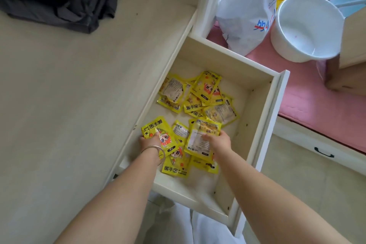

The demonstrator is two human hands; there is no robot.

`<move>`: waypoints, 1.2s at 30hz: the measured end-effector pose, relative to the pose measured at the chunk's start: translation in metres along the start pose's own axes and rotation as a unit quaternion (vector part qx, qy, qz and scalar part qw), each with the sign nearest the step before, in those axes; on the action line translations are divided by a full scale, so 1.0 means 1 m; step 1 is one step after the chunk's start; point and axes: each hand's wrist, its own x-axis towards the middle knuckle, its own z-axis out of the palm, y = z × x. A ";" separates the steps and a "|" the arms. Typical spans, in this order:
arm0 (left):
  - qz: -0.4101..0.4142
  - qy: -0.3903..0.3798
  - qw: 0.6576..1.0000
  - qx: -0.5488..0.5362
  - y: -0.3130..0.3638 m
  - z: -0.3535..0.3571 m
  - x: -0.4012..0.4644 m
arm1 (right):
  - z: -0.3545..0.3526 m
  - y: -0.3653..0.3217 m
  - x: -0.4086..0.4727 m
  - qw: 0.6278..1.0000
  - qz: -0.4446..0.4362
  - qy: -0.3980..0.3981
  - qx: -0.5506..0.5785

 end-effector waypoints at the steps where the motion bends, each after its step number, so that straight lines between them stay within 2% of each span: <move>1: -0.001 0.005 1.000 -0.002 -0.002 0.001 0.004 | 0.002 0.001 0.003 1.000 0.000 0.000 0.000; 7: 0.018 0.014 0.999 0.037 -0.009 0.003 0.008 | 0.000 -0.002 -0.005 0.997 -0.038 0.012 -0.066; 11: 0.008 0.069 0.991 0.113 -0.001 -0.006 -0.011 | -0.007 -0.005 -0.017 0.967 -0.101 0.038 -0.233; 13: 0.011 0.080 0.990 0.118 -0.003 -0.008 -0.020 | -0.009 -0.005 -0.025 0.947 -0.136 0.033 -0.289; 18: 0.037 0.033 0.998 0.043 -0.010 -0.015 -0.047 | -0.018 -0.002 -0.044 0.927 -0.163 -0.019 -0.337; 21: 0.078 -0.075 0.993 -0.041 -0.020 -0.017 -0.070 | -0.026 0.003 -0.060 0.918 -0.175 -0.049 -0.353; 23: 0.096 -0.118 0.984 -0.090 -0.027 -0.021 -0.093 | -0.032 0.007 -0.074 0.909 -0.195 -0.063 -0.362; 27: 0.131 -0.117 0.973 -0.151 -0.047 -0.042 -0.140 | -0.040 0.011 -0.113 0.873 -0.262 -0.091 -0.401; 36: 0.172 0.019 0.955 -0.240 -0.106 -0.172 -0.188 | -0.009 0.020 -0.227 0.779 -0.421 -0.118 -0.450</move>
